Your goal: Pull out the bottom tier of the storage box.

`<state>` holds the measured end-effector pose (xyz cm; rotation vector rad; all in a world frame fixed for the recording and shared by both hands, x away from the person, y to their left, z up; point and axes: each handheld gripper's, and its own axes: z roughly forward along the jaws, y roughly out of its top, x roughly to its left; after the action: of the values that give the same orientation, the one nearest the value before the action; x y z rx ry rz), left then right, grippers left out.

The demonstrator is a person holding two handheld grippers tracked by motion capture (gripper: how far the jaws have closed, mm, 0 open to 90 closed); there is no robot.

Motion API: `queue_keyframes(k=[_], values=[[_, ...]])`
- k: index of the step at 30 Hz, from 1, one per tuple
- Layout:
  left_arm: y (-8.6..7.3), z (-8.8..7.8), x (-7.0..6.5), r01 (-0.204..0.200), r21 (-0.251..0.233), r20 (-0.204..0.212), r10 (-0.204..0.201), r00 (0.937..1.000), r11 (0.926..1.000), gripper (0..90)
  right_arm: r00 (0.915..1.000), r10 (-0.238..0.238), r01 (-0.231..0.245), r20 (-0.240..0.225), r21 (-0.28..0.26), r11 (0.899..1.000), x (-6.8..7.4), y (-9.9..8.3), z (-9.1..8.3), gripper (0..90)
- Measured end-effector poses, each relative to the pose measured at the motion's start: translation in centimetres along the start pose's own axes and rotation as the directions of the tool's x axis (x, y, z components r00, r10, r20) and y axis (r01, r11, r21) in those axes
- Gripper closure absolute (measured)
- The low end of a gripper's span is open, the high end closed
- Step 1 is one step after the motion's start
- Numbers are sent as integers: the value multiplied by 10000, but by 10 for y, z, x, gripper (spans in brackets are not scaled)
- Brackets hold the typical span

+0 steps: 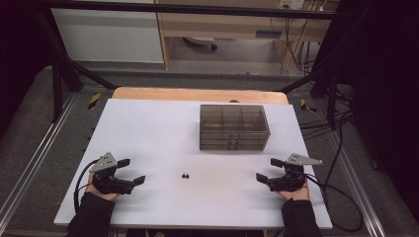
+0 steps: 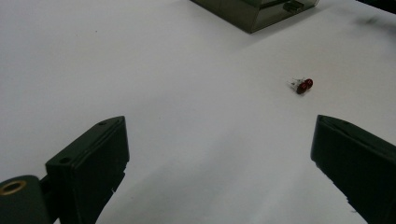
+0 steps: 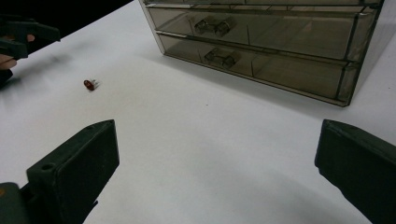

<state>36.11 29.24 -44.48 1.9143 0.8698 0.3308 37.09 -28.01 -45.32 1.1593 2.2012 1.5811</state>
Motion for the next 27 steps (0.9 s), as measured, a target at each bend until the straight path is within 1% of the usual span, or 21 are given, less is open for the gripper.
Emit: queue_keyframes(k=[7,16,27], values=[[0,1,0,20,-3,-16,-20,10000,10000,40,10000,-52,52,44,-94,9999,-1,1,-1,5],[0,0,0,37,-27,-25,-37,10000,10000,40,9999,-86,86,62,-91,9999,0,1,-1,6],[0,0,0,10,6,-55,-10,10000,10000,40,9991,-429,428,64,53,9991,7,5,4,6]])
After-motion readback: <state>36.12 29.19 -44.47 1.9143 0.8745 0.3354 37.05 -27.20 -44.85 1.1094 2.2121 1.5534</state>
